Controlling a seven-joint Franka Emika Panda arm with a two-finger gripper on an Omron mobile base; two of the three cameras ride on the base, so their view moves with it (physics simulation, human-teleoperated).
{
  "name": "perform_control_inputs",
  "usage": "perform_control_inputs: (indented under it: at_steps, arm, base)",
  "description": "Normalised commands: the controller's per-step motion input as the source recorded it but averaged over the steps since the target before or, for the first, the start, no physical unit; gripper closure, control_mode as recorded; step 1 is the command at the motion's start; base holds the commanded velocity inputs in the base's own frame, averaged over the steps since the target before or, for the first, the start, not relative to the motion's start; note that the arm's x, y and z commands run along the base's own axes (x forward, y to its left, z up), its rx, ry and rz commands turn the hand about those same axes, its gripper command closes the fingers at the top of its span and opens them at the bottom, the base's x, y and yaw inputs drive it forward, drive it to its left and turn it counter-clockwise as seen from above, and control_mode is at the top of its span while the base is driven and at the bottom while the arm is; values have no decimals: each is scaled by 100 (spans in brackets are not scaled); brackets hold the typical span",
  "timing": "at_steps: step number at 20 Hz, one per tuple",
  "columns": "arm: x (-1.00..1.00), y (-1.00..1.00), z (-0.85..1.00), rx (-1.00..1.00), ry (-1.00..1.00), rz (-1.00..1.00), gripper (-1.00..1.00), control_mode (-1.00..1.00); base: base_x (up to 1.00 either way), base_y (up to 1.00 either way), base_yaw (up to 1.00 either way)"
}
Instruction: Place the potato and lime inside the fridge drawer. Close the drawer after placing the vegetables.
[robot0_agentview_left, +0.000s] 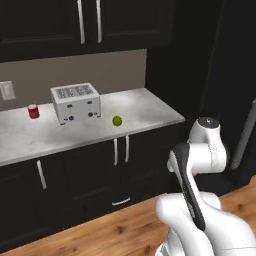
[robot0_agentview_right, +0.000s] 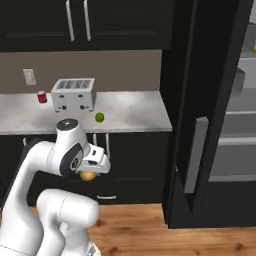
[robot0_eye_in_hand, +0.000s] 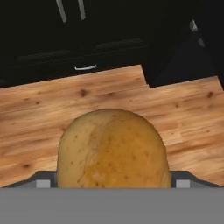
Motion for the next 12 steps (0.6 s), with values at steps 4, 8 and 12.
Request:
perform_control_inputs:
  at_steps: [4,8,12]
  arm:
    - [0,0,0,0,0,0,100,100]
    - [0,0,0,0,0,0,100,100]
    - [0,0,0,0,0,0,100,100]
  base:
    - [-9,-100,-21]
    - [0,-100,-13]
    - [19,-100,-4]
